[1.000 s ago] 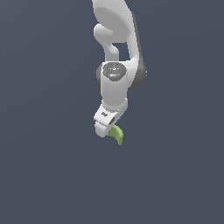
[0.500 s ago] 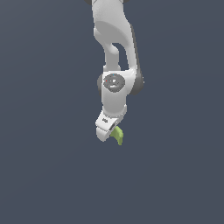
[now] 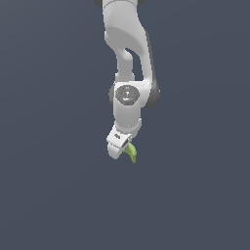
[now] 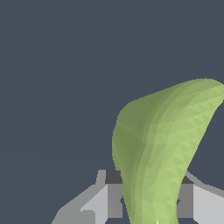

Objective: Pick up the object and move it to a goal position.

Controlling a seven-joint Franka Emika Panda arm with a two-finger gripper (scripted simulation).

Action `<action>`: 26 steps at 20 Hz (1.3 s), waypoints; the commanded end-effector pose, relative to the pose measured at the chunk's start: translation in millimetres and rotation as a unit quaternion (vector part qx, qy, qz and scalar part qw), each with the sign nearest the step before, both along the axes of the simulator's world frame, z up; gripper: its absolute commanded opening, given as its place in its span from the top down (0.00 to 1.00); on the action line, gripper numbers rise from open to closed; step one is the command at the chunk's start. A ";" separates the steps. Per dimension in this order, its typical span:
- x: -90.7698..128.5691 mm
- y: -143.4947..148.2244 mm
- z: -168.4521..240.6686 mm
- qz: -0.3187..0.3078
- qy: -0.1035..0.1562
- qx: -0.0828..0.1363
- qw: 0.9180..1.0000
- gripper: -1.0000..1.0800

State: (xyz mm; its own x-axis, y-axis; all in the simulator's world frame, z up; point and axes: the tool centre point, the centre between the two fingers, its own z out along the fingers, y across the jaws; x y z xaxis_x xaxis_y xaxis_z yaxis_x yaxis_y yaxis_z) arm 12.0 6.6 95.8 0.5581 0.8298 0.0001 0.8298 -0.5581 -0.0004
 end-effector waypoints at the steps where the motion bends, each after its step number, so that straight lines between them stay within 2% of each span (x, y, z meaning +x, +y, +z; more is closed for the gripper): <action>1: 0.1 0.0 -0.1 0.000 0.000 0.000 1.000 1.00; 10: 0.2 0.3 8.7 0.000 0.000 0.000 1.000 1.00; 21: 4.9 3.9 73.2 0.000 0.000 0.000 1.000 1.00; 26: 6.8 4.7 87.9 0.000 0.000 0.000 1.000 1.00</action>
State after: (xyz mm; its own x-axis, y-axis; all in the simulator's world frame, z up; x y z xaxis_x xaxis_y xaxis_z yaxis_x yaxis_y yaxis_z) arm 18.5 11.1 180.2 0.5576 0.8301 0.0009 0.8301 -0.5576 0.0009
